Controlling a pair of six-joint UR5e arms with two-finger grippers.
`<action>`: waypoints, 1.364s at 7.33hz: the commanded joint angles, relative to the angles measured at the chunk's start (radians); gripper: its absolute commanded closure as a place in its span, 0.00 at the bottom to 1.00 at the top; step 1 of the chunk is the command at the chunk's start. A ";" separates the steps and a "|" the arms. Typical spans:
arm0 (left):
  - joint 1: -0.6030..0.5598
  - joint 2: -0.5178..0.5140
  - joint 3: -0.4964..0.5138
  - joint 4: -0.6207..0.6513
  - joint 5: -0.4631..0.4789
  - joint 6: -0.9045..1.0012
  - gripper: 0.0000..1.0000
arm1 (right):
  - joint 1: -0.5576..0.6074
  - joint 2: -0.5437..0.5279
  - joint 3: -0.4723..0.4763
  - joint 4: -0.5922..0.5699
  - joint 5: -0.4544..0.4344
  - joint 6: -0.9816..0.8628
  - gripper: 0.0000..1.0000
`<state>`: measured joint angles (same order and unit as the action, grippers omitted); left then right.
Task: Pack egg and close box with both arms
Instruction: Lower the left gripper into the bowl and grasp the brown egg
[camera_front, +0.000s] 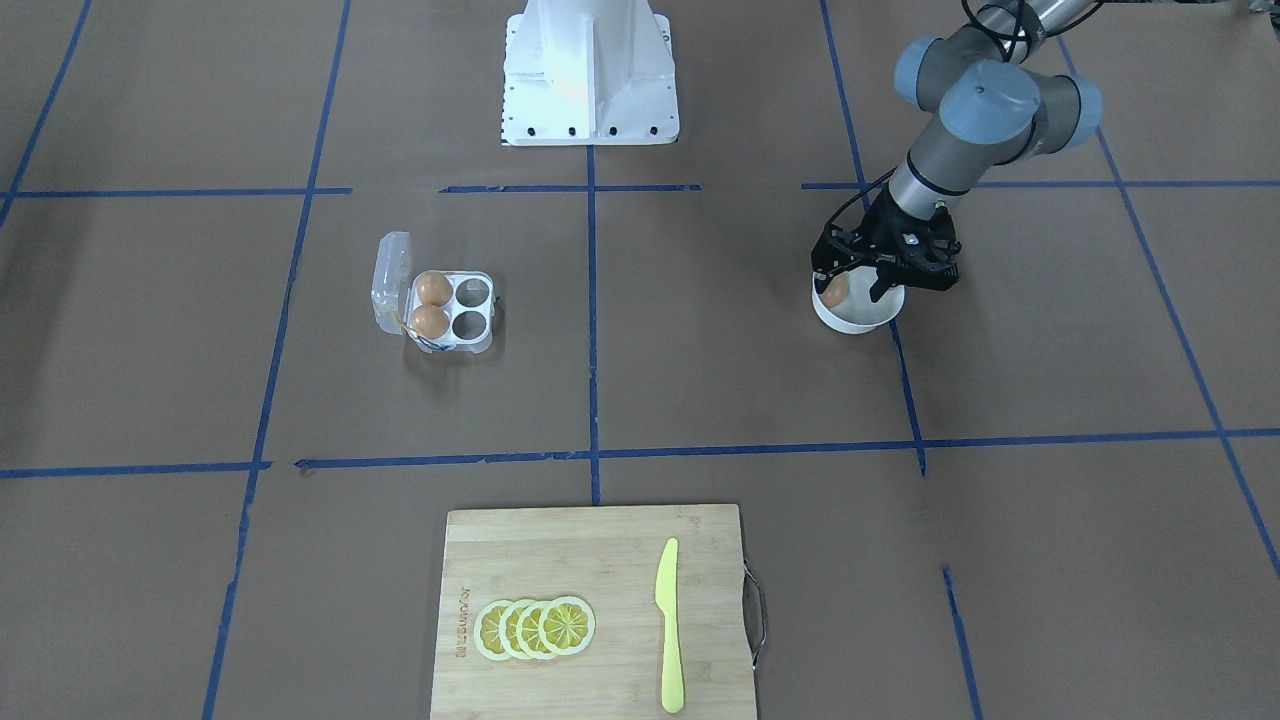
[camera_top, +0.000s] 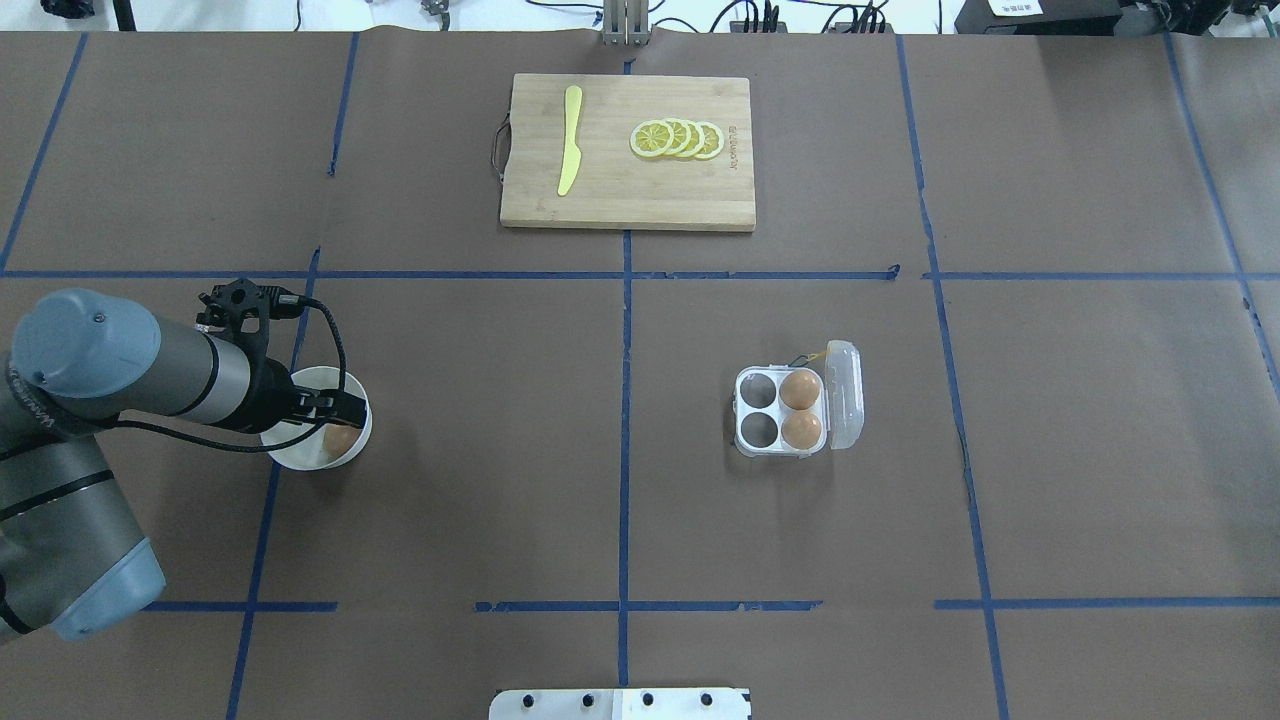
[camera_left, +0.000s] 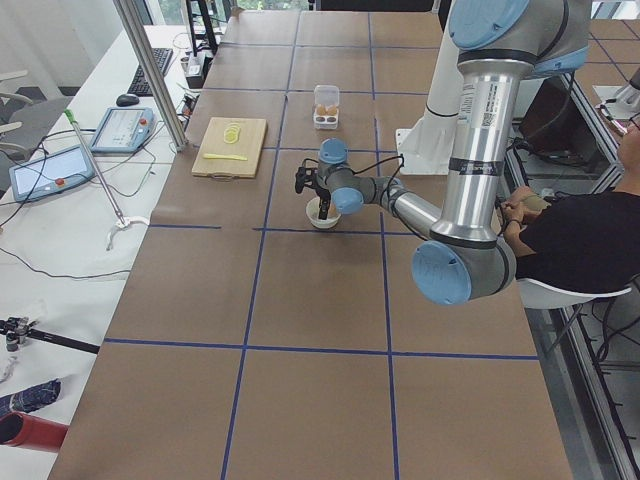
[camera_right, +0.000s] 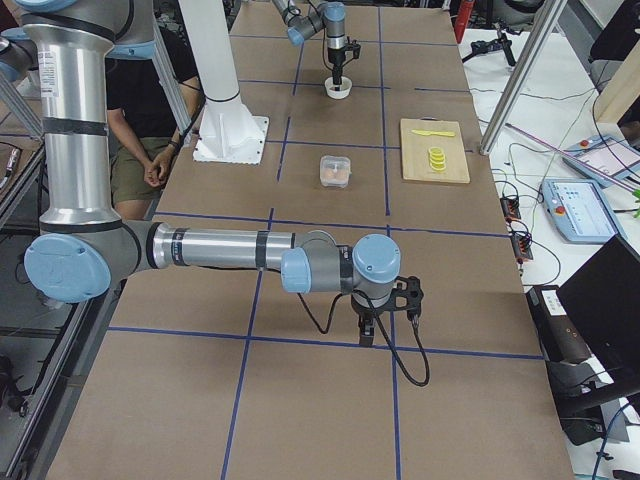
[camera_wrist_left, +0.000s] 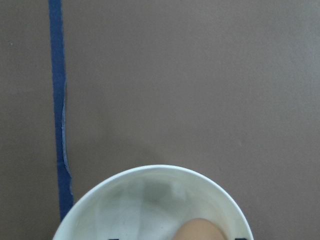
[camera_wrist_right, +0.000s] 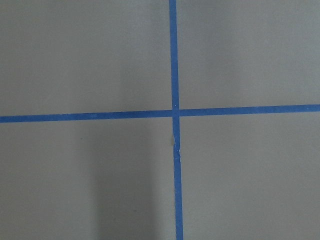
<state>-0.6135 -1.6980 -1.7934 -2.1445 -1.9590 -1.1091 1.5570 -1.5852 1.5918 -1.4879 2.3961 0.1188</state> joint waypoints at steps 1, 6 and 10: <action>0.009 0.001 0.003 0.000 0.000 0.000 0.18 | 0.000 0.001 -0.001 0.002 0.000 -0.001 0.00; 0.024 0.001 0.008 0.002 0.000 -0.009 0.23 | 0.000 0.002 0.000 0.000 0.000 0.001 0.00; 0.024 0.000 0.006 0.002 0.000 -0.009 0.55 | 0.000 0.001 -0.003 0.000 0.000 0.001 0.00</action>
<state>-0.5891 -1.6980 -1.7845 -2.1430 -1.9589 -1.1183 1.5570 -1.5844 1.5900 -1.4880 2.3961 0.1191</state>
